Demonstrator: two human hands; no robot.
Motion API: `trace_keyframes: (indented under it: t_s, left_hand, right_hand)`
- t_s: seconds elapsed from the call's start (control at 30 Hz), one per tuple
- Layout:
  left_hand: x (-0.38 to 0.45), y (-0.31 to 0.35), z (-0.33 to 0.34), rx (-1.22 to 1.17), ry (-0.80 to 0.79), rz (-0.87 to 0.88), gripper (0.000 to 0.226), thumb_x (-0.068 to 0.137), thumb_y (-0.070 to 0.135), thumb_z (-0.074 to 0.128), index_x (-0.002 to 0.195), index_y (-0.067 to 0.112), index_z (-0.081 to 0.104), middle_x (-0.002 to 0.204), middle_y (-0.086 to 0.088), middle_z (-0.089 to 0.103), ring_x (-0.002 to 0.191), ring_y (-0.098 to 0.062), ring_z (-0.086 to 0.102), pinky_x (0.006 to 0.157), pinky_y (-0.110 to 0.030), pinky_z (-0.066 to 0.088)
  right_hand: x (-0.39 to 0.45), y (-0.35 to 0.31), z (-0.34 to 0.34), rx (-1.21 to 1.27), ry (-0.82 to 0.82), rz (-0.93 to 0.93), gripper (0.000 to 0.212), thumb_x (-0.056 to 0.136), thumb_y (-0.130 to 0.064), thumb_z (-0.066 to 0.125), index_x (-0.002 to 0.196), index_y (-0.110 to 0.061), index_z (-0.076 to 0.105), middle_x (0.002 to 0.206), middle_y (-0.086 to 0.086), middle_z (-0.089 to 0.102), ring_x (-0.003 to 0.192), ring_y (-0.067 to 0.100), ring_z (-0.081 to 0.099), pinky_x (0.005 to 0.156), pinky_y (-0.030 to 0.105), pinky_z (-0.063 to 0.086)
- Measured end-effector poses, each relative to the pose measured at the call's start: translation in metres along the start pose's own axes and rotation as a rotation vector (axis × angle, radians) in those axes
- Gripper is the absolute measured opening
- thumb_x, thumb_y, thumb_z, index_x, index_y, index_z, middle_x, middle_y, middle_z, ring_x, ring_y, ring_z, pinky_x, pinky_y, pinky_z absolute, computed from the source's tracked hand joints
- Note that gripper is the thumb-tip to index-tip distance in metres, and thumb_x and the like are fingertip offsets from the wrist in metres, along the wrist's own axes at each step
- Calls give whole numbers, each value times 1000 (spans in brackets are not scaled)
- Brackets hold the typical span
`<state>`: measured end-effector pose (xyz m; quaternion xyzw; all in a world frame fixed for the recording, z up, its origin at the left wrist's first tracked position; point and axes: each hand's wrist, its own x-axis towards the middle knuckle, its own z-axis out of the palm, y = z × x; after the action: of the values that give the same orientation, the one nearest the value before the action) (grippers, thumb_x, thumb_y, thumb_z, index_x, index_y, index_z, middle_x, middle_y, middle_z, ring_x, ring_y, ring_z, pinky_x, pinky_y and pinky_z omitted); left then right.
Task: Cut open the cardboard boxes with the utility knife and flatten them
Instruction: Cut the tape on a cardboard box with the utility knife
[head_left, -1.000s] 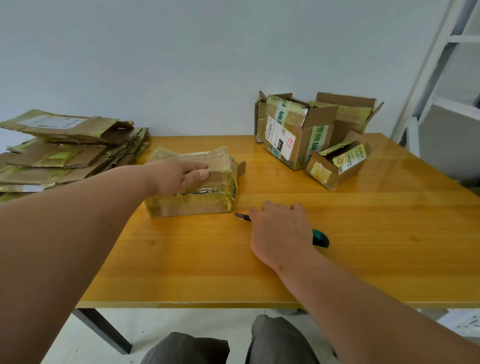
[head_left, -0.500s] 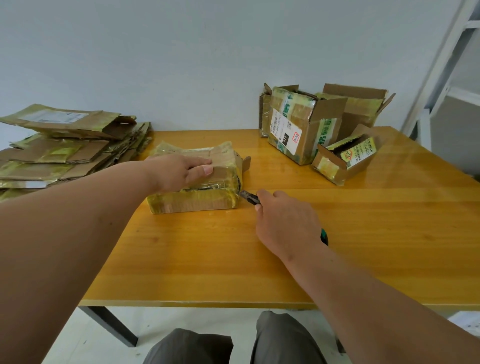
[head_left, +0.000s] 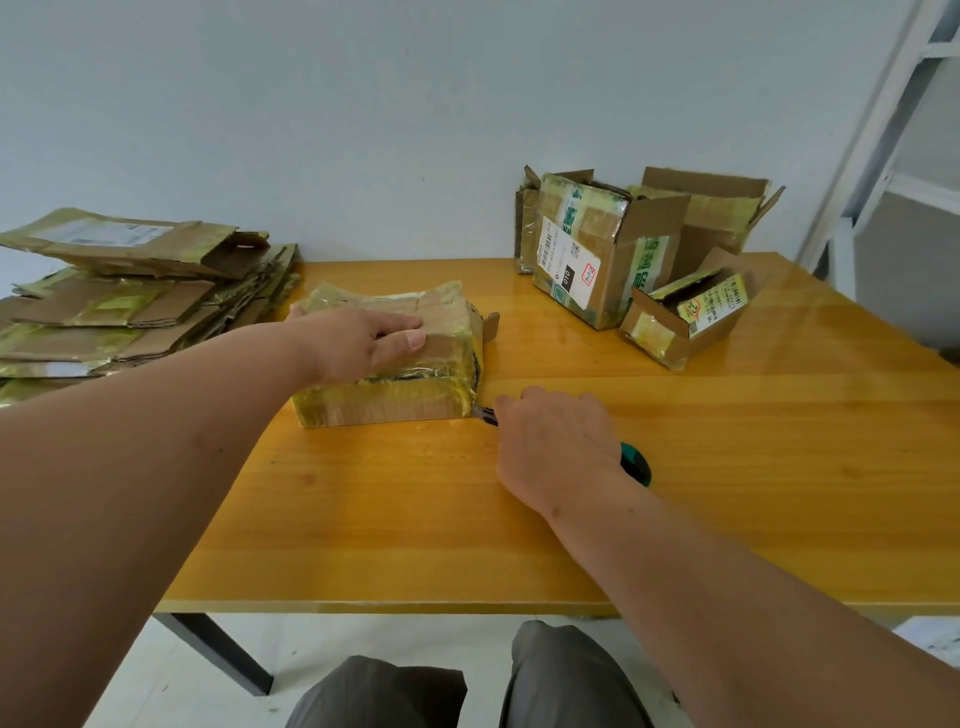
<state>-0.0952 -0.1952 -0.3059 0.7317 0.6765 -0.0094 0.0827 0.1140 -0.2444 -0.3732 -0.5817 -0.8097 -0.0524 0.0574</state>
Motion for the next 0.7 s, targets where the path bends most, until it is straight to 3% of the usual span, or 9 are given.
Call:
trace_keyframes:
  t_s: [0.1,0.17,0.3,0.37,0.43,0.5,0.57,0.63,0.7]
  left_hand:
    - [-2,1,-4,-40,-46,-5,65,86,74,20,147,51,27,155,4,33,145,-29,22,116,-62,1]
    - [-3,3,-10,-70,-96,-9,64,90,69,25,150,45,24,158,2,27,146,-27,21,119,-50,9]
    - [2,5,-30,-65,-172,-67,61,94,61,39,151,43,23,160,0,22,146,-28,19,117,-43,13]
    - [3,6,-37,-30,-201,-116,67,89,66,43,150,41,28,158,-3,26,144,-30,24,116,-45,17]
    - [2,11,-39,31,-194,-143,72,86,71,41,148,35,37,150,-7,40,135,-31,39,109,-45,31]
    - [2,18,-36,73,-126,-153,75,84,74,37,141,26,49,125,-9,58,106,-29,61,89,-38,48]
    - [3,23,-32,62,-56,-171,73,87,72,37,132,18,56,110,-9,63,88,-27,65,76,-33,53]
    - [9,22,-26,70,-39,-147,73,87,71,39,131,16,59,115,-9,63,96,-25,60,83,-34,49]
    - [12,19,-21,119,-45,-135,74,86,74,35,133,21,57,126,-7,57,112,-28,54,92,-38,42]
  right_hand:
    - [3,2,-2,24,-50,31,22,99,-21,42,113,-25,58,84,-3,47,81,20,52,77,37,40]
    - [4,7,-4,67,-77,86,19,100,-25,40,109,-25,58,81,-4,48,79,18,54,73,36,40]
    - [0,20,-3,296,-63,250,27,99,-29,36,115,-23,58,86,-6,56,80,16,57,71,35,48]
    - [1,23,-4,389,-76,296,27,96,-28,38,113,-22,58,87,-6,57,80,16,57,73,37,51]
    - [8,25,-7,455,-98,336,18,94,-23,42,105,-21,57,87,-3,57,77,16,56,63,33,48]
    - [18,26,-11,567,-128,400,9,95,-18,47,100,-20,53,87,1,58,77,18,58,58,32,45]
    - [26,28,-11,785,-148,493,18,94,-15,53,112,-18,58,93,6,65,87,23,66,73,39,56]
    - [30,30,-8,988,-161,582,29,94,-11,58,123,-13,55,94,10,69,93,29,70,87,47,57]
    - [31,33,-5,1094,-149,623,27,96,-12,58,123,-11,51,91,10,68,89,31,72,87,50,57]
